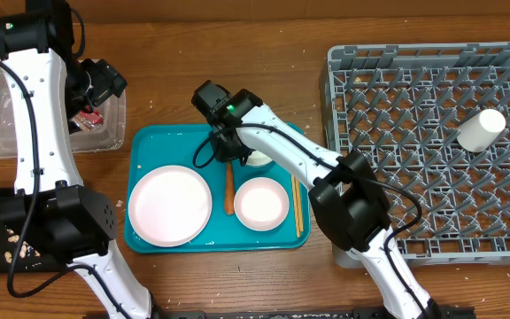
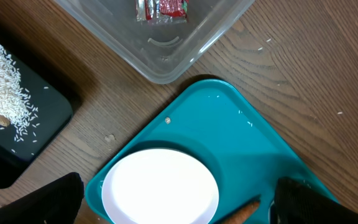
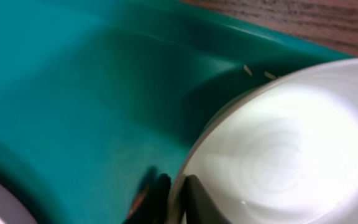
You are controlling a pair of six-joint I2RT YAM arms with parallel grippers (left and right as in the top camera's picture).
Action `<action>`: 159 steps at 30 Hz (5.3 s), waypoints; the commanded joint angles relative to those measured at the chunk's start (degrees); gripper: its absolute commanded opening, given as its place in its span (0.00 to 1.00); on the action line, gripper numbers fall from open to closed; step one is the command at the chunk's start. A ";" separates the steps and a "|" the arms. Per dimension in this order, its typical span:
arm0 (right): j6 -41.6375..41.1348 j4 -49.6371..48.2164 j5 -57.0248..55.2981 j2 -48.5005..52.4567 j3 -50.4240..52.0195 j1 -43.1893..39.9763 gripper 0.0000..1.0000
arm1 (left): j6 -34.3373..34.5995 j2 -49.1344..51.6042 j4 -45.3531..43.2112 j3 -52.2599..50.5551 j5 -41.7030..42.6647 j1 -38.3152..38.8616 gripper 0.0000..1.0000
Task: Sort waste into correct bins and load items into the dishwasher
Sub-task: 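Carry the bowl to the rack and set it upside down, then move the right gripper over the remaining small bowl and grasp it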
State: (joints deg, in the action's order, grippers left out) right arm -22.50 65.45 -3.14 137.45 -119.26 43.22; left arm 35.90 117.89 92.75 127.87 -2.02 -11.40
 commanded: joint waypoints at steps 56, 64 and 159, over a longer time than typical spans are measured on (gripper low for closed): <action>31.54 15.65 75.87 -2.84 -10.05 -62.75 0.04 | 0.52 -0.57 -0.09 1.29 -0.74 -0.04 1.00; 31.56 14.69 76.19 -2.84 -9.25 -62.84 0.04 | 0.52 -0.57 -0.09 1.29 -0.74 -0.04 1.00; -18.47 12.50 13.40 -17.00 9.77 0.74 0.97 | 0.52 -0.57 -0.09 1.29 -0.74 -0.04 1.00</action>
State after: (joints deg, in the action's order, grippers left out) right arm -38.79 78.81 6.15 121.45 -109.78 43.24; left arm 35.90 117.89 92.75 127.87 -2.02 -11.40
